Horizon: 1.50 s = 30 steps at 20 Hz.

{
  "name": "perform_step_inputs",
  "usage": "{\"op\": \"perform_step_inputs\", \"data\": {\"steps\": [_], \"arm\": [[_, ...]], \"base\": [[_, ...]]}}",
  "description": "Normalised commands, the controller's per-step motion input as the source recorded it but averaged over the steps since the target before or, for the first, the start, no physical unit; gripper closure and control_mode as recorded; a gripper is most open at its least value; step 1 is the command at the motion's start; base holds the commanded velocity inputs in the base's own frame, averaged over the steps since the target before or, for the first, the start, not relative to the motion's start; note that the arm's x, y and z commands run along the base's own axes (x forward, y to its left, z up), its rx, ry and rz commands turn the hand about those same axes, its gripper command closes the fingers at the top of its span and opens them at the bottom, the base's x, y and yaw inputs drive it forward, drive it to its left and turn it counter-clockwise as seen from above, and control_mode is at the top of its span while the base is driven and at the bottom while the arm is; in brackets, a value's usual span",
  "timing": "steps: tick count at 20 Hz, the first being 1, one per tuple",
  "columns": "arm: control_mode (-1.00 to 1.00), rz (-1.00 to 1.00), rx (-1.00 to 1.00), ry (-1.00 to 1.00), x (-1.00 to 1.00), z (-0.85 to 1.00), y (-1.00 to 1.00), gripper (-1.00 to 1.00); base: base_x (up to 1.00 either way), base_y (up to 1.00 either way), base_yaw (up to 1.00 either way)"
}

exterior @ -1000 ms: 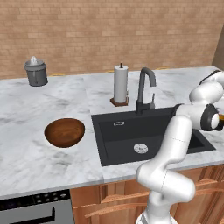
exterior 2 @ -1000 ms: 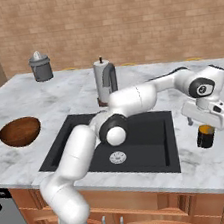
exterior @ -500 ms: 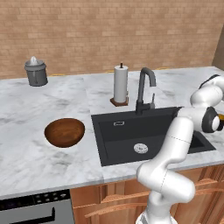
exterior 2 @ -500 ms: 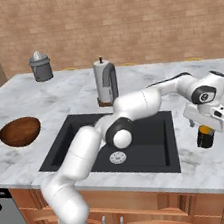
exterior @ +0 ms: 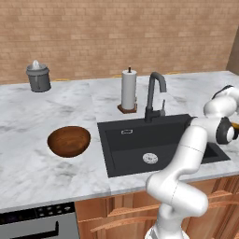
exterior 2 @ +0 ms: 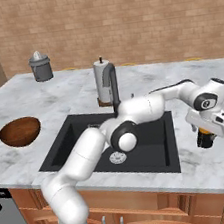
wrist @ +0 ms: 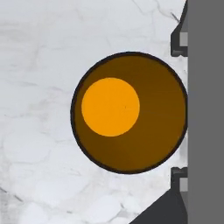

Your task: Pick the mug and place it in the sink. Pick the bowl and place it in the open cabinet and then close the cabinet.

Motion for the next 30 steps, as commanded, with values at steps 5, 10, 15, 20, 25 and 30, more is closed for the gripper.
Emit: {"op": "perform_step_inputs", "data": {"steps": [5,10,15,20,25,30], "arm": [[-1.00,0.00,0.00,0.01,0.00,-0.29,-0.07,-1.00],[-1.00,0.00,0.00,0.00,0.00,-0.05,0.00,-1.00],[-1.00,0.00,0.00,0.00,0.02,-0.19,0.00,-1.00],[-1.00,0.00,0.00,0.00,0.10,-0.30,0.00,1.00],[-1.00,0.00,0.00,0.00,0.13,-0.21,0.00,1.00],[-1.00,0.00,0.00,0.00,0.08,-0.11,0.00,1.00]], "base": [[0.00,0.00,0.00],[0.00,0.00,0.00],[0.00,0.00,0.00],[0.00,0.00,0.00],[0.00,0.00,0.00],[0.00,0.00,0.00]]}}
